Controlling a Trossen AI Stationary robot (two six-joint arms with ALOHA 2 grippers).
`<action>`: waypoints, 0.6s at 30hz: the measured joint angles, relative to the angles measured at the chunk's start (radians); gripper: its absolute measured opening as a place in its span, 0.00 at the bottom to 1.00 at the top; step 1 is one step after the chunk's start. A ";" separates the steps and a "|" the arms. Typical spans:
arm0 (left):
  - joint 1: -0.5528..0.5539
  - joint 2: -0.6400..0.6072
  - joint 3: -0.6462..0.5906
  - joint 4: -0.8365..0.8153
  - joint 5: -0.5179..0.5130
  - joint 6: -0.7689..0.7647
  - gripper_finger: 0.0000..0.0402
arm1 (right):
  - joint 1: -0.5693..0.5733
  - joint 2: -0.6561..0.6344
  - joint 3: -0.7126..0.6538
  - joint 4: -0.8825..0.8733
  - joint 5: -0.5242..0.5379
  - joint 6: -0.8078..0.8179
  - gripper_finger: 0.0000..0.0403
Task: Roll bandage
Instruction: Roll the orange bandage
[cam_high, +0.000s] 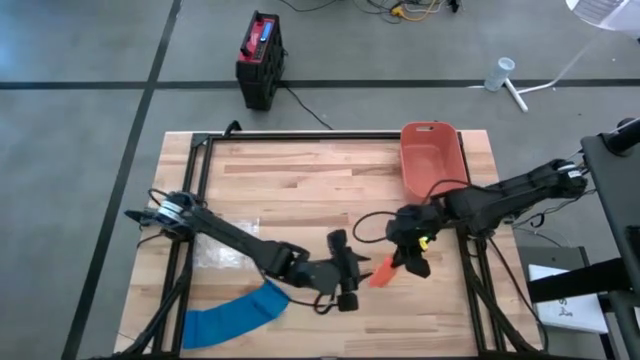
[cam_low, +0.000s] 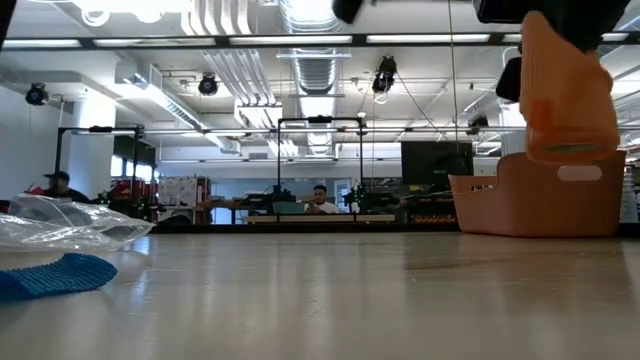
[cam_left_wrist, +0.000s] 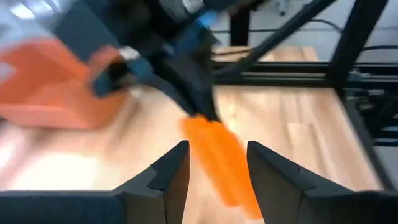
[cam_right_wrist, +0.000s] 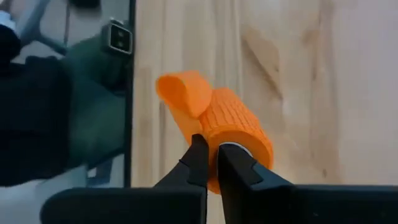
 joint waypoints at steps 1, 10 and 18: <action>0.010 0.019 0.000 0.022 0.039 -0.022 0.37 | -0.009 0.011 0.004 -0.017 -0.004 -0.008 0.02; 0.091 0.147 0.000 0.175 0.210 -0.121 0.40 | -0.050 0.067 0.028 -0.065 -0.048 -0.053 0.02; 0.148 0.174 -0.002 0.180 0.211 -0.163 0.43 | -0.032 -0.015 0.043 -0.074 -0.034 -0.033 0.02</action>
